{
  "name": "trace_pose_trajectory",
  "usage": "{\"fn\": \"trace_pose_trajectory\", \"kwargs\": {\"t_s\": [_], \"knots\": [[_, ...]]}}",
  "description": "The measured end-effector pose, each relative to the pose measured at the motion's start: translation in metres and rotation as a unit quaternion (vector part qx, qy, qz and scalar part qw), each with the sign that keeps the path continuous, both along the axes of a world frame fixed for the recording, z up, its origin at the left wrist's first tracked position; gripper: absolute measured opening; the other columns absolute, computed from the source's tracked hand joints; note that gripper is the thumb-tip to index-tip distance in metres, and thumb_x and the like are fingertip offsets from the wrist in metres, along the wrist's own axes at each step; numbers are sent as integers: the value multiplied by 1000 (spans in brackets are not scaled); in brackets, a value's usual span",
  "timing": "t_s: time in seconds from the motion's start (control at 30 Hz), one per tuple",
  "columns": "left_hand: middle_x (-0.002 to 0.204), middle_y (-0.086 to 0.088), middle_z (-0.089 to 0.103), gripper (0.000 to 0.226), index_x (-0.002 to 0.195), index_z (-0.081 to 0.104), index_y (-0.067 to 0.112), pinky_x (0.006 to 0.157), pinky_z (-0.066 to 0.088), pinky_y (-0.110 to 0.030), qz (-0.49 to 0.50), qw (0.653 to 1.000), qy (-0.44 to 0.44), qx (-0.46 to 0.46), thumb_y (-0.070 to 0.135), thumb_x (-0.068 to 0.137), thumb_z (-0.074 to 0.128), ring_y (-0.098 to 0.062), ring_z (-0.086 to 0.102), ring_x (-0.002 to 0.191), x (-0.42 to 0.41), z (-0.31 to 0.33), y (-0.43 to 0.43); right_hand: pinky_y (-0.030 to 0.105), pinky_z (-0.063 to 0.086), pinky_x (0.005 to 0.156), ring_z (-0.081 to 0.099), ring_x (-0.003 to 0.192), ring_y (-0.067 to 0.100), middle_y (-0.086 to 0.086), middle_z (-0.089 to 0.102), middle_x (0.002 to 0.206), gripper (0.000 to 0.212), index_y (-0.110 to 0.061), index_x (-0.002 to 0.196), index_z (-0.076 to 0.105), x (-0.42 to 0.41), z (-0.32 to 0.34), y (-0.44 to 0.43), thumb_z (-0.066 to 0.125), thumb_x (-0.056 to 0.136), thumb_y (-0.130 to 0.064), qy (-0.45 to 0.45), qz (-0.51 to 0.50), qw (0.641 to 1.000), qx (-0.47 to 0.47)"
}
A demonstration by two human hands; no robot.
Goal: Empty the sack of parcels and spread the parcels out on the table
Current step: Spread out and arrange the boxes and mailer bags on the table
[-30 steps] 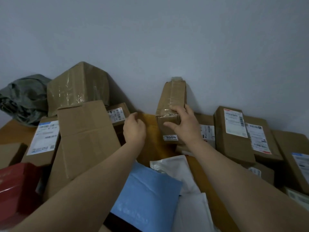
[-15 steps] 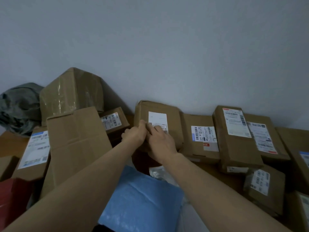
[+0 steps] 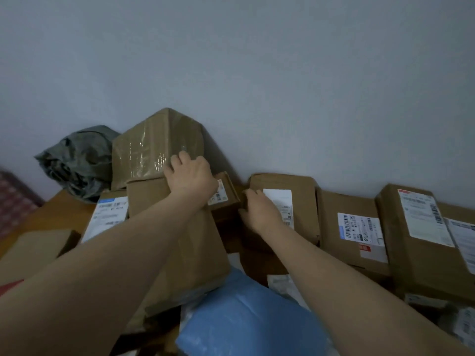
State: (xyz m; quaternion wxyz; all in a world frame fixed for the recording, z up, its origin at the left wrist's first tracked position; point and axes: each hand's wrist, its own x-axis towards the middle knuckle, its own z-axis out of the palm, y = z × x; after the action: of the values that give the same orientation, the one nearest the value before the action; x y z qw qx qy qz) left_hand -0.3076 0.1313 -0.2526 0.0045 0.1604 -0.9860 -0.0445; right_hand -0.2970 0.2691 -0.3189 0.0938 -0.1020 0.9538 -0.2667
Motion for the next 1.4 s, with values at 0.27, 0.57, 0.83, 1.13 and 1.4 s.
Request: {"fn": "trace_pose_trajectory", "kwargs": {"t_s": [0.27, 0.57, 0.83, 1.13, 1.4], "knots": [[151, -21, 8, 112, 151, -4, 13, 109, 27, -52, 70, 986, 2, 148, 36, 76, 76, -39, 15, 140, -13, 7, -43, 45, 42, 100, 45, 121, 31, 12, 53, 127, 41, -21, 130, 45, -44, -23, -29, 52, 91, -31, -96, -24, 994, 42], [141, -20, 42, 62, 137, 40, 6, 107, 36, -48, 116, 971, -72, 196, 47, 94, 22, -37, 44, 124, -8, 18, -92, 42, 41, 103, 45, 126, 24, 2, 49, 139, 49, -29, 135, 47, -18, 24, -44, 51, 91, -50, -111, -58, 972, -199], [92, -16, 70, 62, 115, 61, -1, 61, 52, -29, 121, 872, -260, 396, 50, 100, 28, -27, 68, 78, 66, 41, -55, 31, 40, 85, 53, 112, 24, 5, 59, 120, 41, -14, 110, 63, 26, 57, -17, 44, 93, -46, -146, -95, 977, -122], [130, -12, 48, 44, 125, 54, 19, 98, 36, -39, 115, 985, -94, 82, 42, 89, 45, -33, 41, 121, 145, 34, -119, 35, 48, 89, 49, 117, 22, 3, 52, 126, 32, -20, 122, 54, 67, 81, -48, 54, 90, -16, 119, 14, 993, 13], [161, -2, 4, 141, 147, 17, 47, 111, -1, -63, 161, 947, -261, 94, 109, 20, 17, -30, -8, 147, 180, -35, -268, 41, 36, 108, 27, 141, 28, 4, 2, 159, 77, -34, 150, 13, 109, 34, -163, 61, 89, -37, -138, 59, 987, -58]]}}
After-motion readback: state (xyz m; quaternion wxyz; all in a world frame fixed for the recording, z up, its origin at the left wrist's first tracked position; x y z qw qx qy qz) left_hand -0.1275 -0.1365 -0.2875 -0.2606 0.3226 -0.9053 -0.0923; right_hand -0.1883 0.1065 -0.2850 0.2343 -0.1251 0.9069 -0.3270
